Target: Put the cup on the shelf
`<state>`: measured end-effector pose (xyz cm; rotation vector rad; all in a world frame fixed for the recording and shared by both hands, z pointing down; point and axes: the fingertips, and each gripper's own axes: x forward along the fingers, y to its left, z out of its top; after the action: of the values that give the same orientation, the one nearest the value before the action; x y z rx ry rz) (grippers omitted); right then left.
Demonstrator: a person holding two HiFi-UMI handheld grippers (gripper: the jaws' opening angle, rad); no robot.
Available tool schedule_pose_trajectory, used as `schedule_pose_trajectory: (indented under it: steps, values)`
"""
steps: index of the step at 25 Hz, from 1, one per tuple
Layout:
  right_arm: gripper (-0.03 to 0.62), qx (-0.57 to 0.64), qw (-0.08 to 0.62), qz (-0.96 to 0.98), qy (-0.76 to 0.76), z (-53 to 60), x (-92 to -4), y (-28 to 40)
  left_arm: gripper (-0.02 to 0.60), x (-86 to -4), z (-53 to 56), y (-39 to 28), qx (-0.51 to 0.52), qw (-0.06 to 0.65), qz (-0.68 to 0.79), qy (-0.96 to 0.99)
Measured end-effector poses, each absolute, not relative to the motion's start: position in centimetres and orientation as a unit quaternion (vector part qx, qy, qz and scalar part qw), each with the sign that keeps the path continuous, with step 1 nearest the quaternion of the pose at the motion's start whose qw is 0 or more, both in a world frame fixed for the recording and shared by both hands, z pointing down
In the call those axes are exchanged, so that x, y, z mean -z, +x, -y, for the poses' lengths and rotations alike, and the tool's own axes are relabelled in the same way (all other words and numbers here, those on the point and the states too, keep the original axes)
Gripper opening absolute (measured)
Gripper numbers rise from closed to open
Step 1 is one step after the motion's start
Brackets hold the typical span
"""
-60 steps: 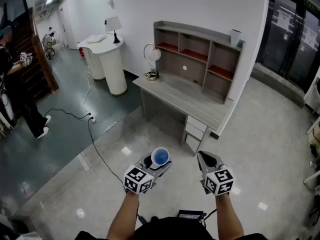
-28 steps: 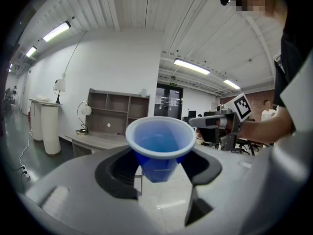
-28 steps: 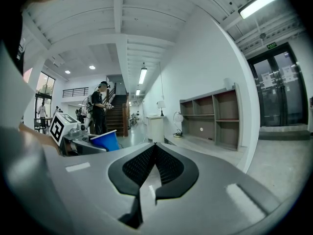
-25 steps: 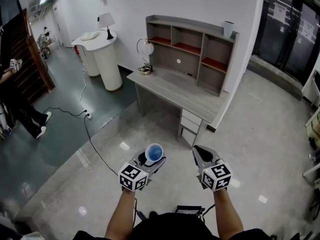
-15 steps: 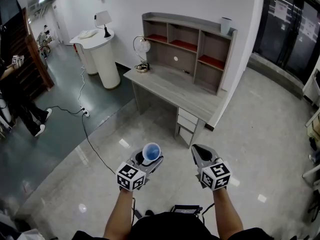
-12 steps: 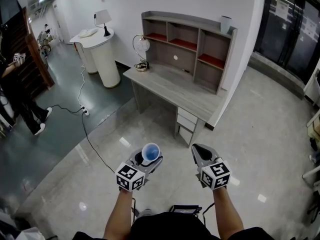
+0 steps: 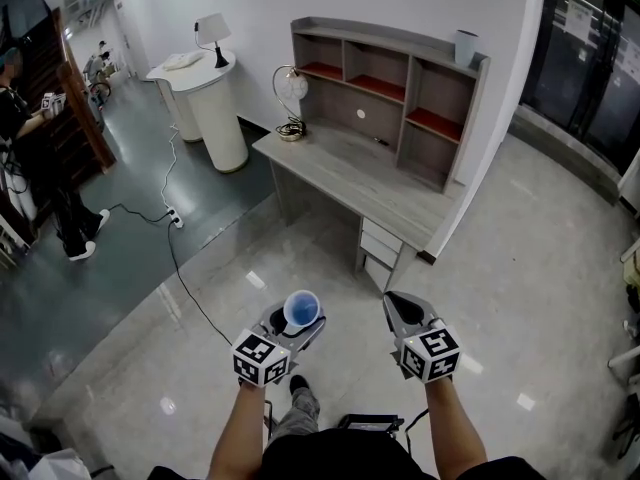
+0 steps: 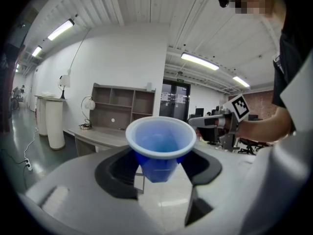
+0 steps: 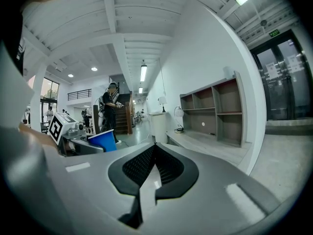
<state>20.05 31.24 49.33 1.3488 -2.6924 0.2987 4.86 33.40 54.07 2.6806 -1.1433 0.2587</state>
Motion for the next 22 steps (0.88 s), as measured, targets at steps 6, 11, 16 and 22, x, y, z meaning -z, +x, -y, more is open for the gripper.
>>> schedule_pose_trajectory:
  steps: [6, 11, 16, 22]
  values:
    - [0.012, -0.098, 0.063, 0.884, 0.452, -27.9, -49.7, 18.8, 0.264, -54.7, -29.6, 3.6, -0.086, 0.111, 0.383, 0.913]
    - [0.012, -0.096, 0.065, 0.878, 0.465, -23.6, -49.2, 17.2, 0.264, -54.5, -25.3, 2.2, -0.082, 0.109, 0.369, 0.919]
    - [0.012, -0.096, 0.067, 0.873, 0.474, -20.3, -48.7, 14.8, 0.264, -54.1, -21.4, -0.2, -0.083, 0.109, 0.359, 0.923]
    - [0.012, -0.096, 0.07, 0.865, 0.488, -16.9, -48.6, 11.9, 0.264, -53.9, -17.6, -2.8, -0.083, 0.109, 0.343, 0.929]
